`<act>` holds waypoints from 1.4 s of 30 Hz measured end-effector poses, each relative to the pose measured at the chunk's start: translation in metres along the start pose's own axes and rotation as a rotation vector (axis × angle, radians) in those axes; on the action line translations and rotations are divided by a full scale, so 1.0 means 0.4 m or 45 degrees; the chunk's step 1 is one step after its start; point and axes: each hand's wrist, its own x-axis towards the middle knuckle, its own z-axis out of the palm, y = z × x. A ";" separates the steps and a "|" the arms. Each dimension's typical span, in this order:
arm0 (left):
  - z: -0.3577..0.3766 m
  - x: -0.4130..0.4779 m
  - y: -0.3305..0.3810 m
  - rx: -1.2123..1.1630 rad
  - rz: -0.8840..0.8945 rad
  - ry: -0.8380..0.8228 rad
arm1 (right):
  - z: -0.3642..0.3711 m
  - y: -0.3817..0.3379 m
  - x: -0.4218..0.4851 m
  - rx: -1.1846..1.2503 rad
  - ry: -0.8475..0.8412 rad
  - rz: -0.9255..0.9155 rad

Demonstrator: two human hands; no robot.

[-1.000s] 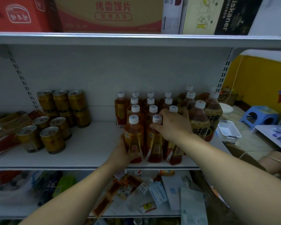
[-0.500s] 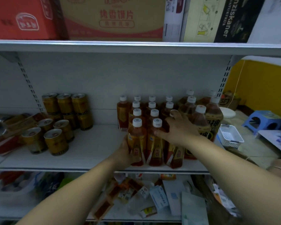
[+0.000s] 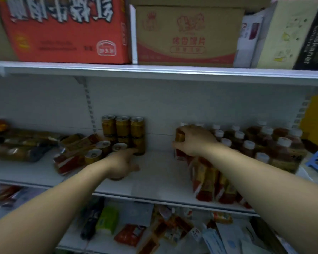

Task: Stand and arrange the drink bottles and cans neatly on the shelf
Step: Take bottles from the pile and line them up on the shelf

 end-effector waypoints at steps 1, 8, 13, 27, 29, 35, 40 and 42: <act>-0.022 -0.022 -0.047 -0.006 0.011 0.008 | 0.010 -0.057 0.021 -0.004 -0.030 -0.011; -0.164 -0.168 -0.430 -0.002 -0.166 0.091 | 0.112 -0.470 0.165 0.075 -0.155 -0.139; -0.236 -0.237 -0.640 -0.047 -0.399 0.083 | 0.170 -0.703 0.244 0.168 -0.198 -0.252; -0.276 -0.048 -0.851 -0.119 -0.382 0.041 | 0.396 -0.902 0.448 -0.213 -0.436 -0.279; -0.273 0.012 -0.851 -0.159 -0.361 0.016 | 0.407 -0.900 0.467 -0.268 -0.498 -0.292; -0.239 0.163 -0.851 -0.461 -0.310 -0.078 | 0.425 -0.906 0.470 -0.294 -0.590 -0.329; -0.214 0.195 -0.901 -0.447 -0.187 0.055 | 0.444 -0.945 0.427 -0.133 -0.527 -0.110; -0.212 0.194 -0.924 -0.519 -0.158 0.045 | 0.455 -0.969 0.410 0.027 -0.501 0.020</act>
